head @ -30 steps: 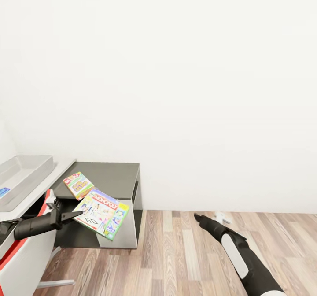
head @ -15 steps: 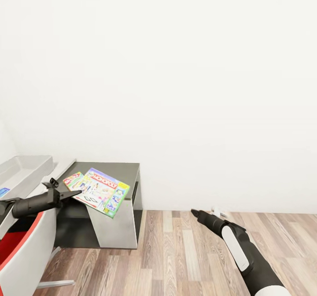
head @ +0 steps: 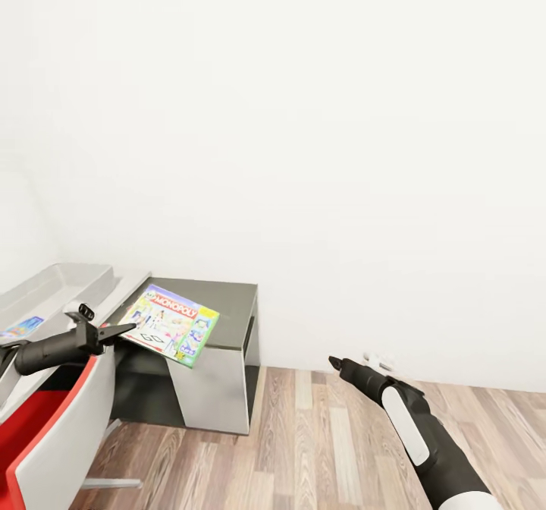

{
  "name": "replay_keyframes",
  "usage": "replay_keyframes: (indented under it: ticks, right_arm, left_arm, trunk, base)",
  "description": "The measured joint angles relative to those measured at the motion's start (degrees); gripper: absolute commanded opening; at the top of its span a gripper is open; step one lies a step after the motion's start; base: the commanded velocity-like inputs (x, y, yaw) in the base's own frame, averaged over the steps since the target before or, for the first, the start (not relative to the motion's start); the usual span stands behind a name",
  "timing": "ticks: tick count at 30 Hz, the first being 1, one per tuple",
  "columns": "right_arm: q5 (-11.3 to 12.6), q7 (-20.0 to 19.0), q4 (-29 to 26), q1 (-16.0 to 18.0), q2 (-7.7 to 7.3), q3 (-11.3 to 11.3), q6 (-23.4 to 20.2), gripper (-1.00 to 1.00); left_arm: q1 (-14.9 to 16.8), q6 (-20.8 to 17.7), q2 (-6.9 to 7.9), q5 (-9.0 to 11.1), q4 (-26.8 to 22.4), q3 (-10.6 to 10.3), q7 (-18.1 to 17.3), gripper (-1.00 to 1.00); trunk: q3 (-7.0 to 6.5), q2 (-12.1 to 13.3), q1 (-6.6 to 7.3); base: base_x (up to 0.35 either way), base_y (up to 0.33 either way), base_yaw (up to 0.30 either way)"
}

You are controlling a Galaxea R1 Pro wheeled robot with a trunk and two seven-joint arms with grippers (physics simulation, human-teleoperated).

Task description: Put all the toys in the child's room - the three board games (two on the bed and one on the table), the two jigsaw puzzles on the table, and the tennis ball on the table - inside the toy box on the table in the child's room.

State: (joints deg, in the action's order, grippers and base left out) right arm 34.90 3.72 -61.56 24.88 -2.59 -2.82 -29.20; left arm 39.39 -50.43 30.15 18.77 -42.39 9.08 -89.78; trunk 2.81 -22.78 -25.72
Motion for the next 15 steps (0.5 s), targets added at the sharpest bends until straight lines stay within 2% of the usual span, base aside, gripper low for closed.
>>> replay_keyframes:
  ticks: [5, 8, 15]
  right_arm:
    - [0.04, -0.1, -0.38, -0.11, -0.06, -0.02, 0.07, 1.0]
    - [0.02, -0.12, -0.46, -0.13, -0.06, -0.03, 0.08, 1.0]
    - [0.16, -1.76, -0.59, -0.14, -0.18, 0.02, 0.03, 1.0]
  left_arm:
    - [0.01, 0.24, -0.08, 0.02, 0.02, 0.02, 0.0, -1.0]
    - [0.02, 0.29, -0.09, 0.03, 0.03, 0.05, 0.0, -1.0]
    - [0.01, 0.39, -0.22, 0.03, 0.04, 0.03, 0.01, -1.0]
  trunk:
    - [0.02, 0.0, -0.02]
    - [0.03, 0.0, -0.02]
    - [0.04, 0.0, -0.01]
  base:
    - [0.086, 0.0, 0.192]
    - [0.069, -0.03, 0.038]
    - [0.199, -0.152, 0.038]
